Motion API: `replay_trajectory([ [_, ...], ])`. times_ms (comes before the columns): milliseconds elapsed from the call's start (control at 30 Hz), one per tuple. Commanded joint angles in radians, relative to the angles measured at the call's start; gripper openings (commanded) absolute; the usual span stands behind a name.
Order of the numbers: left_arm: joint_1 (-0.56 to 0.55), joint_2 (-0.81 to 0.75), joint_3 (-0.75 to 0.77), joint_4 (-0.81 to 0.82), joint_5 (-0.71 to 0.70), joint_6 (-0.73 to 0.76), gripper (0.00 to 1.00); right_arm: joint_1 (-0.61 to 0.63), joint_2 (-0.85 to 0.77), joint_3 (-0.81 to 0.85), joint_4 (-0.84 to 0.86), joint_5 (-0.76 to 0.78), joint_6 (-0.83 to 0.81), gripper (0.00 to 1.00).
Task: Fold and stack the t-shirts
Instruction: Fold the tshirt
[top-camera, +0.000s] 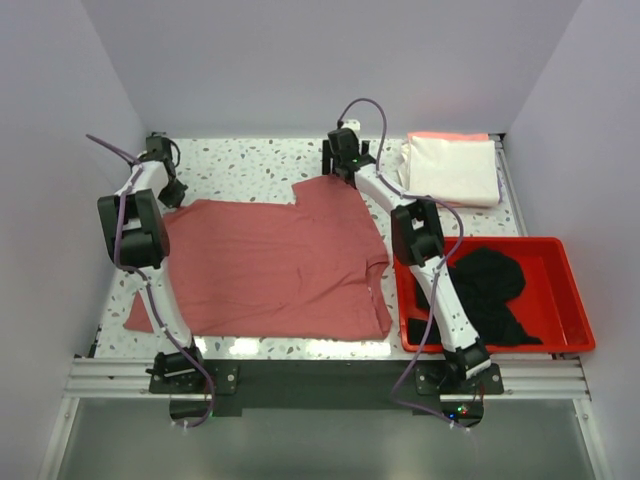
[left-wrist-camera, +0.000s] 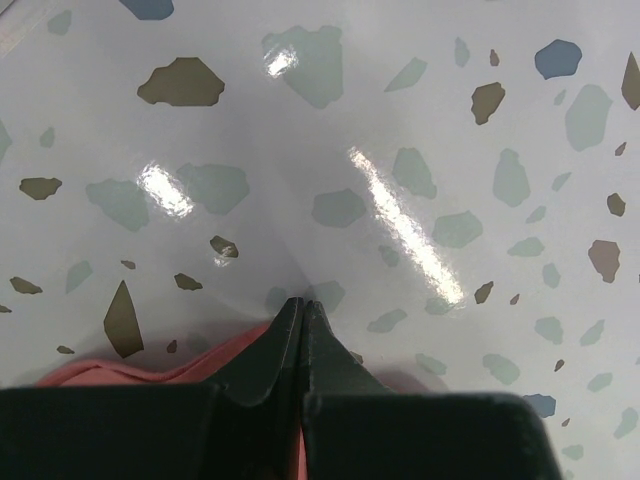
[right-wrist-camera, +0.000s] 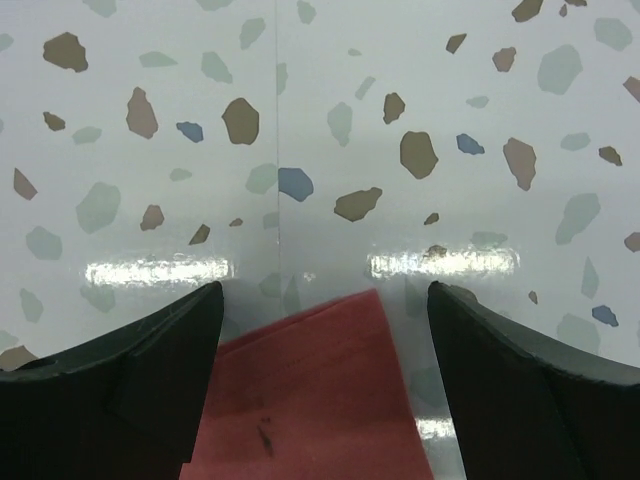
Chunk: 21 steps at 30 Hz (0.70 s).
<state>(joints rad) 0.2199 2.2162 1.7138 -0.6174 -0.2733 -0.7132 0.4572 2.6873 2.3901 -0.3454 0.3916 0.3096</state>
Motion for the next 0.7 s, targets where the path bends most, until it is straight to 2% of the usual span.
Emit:
replay_trajectory([
  [0,-0.005,-0.05,-0.006,0.027,0.002,0.004,0.0,0.0,-0.058,-0.074,0.028,0.038,0.031,0.85],
  [200,-0.004,-0.061,-0.008,0.021,-0.009,0.001,0.0,-0.002,-0.096,-0.152,0.014,0.02,0.046,0.55],
  [233,-0.004,-0.061,-0.008,0.018,-0.01,0.001,0.0,-0.002,-0.101,-0.172,0.019,0.015,0.048,0.45],
  [367,-0.004,-0.07,-0.011,0.015,-0.004,-0.003,0.0,0.001,-0.135,-0.218,0.042,-0.013,0.049,0.22],
  [433,-0.005,-0.081,-0.016,0.015,-0.001,-0.005,0.0,0.0,-0.161,-0.242,0.058,-0.028,0.042,0.04],
  [467,-0.004,-0.085,-0.019,0.013,0.003,-0.008,0.0,0.0,-0.175,-0.256,0.071,-0.036,0.037,0.0],
  [667,-0.005,-0.153,-0.072,0.021,0.008,-0.014,0.0,0.012,-0.322,-0.397,0.181,-0.118,-0.016,0.0],
])
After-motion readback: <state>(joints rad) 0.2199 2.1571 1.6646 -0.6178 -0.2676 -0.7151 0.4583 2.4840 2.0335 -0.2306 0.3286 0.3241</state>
